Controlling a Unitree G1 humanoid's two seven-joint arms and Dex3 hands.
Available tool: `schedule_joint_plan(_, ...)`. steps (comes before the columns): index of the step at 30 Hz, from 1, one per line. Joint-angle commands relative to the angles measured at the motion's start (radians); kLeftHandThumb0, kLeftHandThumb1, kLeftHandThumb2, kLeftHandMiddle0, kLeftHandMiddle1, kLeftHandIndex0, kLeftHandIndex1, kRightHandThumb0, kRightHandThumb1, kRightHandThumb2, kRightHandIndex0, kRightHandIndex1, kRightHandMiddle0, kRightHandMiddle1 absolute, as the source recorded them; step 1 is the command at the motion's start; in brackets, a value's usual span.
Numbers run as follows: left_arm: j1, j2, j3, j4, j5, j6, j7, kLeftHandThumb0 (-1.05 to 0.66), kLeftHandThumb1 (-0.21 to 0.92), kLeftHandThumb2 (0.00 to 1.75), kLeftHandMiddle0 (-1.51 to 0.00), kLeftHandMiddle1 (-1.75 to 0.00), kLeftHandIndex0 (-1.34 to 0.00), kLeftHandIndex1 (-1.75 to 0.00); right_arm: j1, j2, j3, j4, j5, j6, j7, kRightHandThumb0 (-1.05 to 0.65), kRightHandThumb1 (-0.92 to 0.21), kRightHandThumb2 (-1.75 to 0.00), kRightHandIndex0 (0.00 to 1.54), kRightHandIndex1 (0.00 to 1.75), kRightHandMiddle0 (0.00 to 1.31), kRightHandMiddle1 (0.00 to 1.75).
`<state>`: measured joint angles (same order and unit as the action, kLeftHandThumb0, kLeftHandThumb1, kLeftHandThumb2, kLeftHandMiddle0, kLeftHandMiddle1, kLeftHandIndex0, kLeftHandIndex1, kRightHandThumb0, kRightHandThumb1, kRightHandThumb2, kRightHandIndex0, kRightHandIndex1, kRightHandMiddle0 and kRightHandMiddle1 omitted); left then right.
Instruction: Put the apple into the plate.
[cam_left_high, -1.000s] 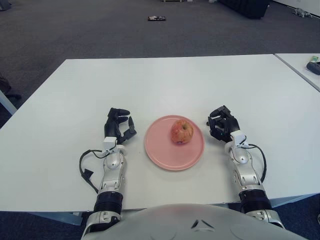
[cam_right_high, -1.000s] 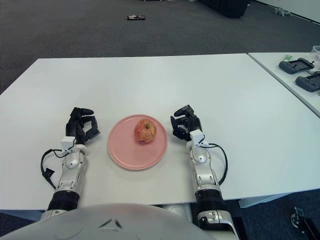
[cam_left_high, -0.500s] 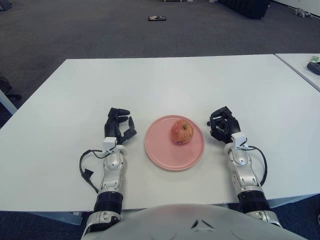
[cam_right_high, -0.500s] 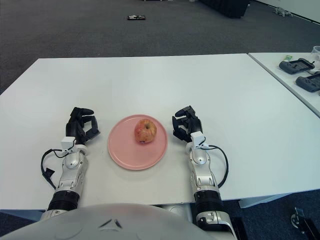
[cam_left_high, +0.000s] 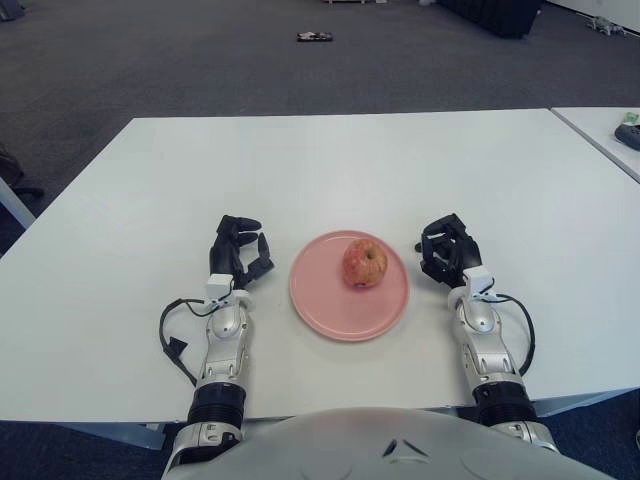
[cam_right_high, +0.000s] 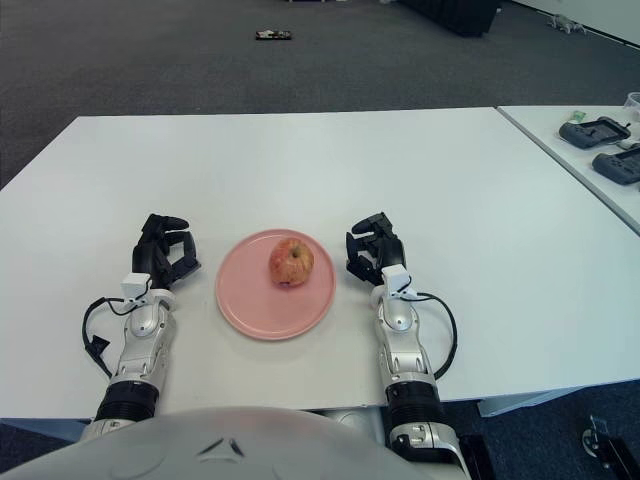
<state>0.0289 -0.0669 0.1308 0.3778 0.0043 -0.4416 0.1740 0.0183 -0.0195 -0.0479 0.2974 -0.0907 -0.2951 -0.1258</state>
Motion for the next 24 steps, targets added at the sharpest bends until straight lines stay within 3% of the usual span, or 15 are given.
schedule_joint_plan(1, 0.031, 0.003, 0.006, 0.042, -0.005, 0.024, -0.002, -0.43, 0.47, 1.14, -0.72, -1.75, -0.49, -1.75, 0.015, 0.000, -0.018, 0.024, 0.002, 0.021, -0.022, -0.38, -0.68, -0.87, 0.53, 1.42, 0.33, 1.75)
schedule_joint_plan(24, 0.035, 0.008, 0.003, 0.038, 0.010, 0.040, 0.002, -0.43, 0.47, 1.14, -0.68, -1.75, -0.49, -1.75, 0.015, 0.007, -0.015, 0.029, -0.009, 0.000, -0.057, -0.38, -0.66, -0.88, 0.56, 1.42, 0.34, 1.75)
